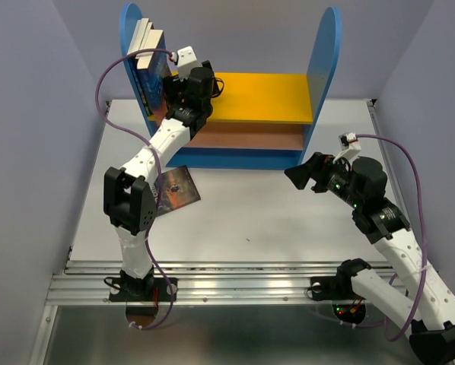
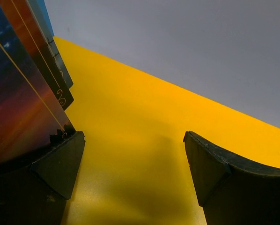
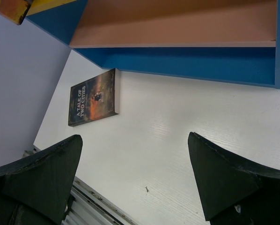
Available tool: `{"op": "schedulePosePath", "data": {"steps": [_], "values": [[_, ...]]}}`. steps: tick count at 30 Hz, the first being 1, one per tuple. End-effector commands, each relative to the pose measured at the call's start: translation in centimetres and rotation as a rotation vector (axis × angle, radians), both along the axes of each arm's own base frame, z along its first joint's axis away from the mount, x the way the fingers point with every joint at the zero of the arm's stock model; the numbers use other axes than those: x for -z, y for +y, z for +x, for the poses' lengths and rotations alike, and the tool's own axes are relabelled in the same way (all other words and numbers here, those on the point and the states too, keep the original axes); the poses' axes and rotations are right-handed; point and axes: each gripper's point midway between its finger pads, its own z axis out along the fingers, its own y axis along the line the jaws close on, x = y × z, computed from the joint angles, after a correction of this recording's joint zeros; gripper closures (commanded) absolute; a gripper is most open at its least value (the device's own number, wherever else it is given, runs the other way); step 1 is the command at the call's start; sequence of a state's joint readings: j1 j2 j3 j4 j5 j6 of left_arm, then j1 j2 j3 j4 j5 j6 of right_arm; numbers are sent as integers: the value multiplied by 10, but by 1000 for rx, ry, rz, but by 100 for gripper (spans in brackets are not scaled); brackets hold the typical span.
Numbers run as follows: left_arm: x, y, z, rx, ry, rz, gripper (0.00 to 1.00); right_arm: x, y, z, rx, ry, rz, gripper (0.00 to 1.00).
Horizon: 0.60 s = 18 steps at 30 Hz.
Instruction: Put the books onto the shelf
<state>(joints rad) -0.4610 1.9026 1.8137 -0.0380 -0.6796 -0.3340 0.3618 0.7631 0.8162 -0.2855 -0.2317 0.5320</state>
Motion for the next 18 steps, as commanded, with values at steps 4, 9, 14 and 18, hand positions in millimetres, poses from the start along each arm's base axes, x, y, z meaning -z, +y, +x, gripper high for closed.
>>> {"op": "schedulePosePath", "data": {"steps": [4, 9, 14, 18], "values": [[-16, 32, -5, 12, -8, -5, 1, -16, 0, -1, 7, -46, 20, 0], [-47, 20, -18, 112, -72, -32, 1, -13, 1, -1, -1, -40, 16, 0], [-85, 12, -30, 192, -156, -51, 1, -12, 4, -4, -22, -35, 20, 0], [-98, 8, -35, 231, -181, -53, 1, -12, 4, -5, -25, -38, 21, 0]]}}
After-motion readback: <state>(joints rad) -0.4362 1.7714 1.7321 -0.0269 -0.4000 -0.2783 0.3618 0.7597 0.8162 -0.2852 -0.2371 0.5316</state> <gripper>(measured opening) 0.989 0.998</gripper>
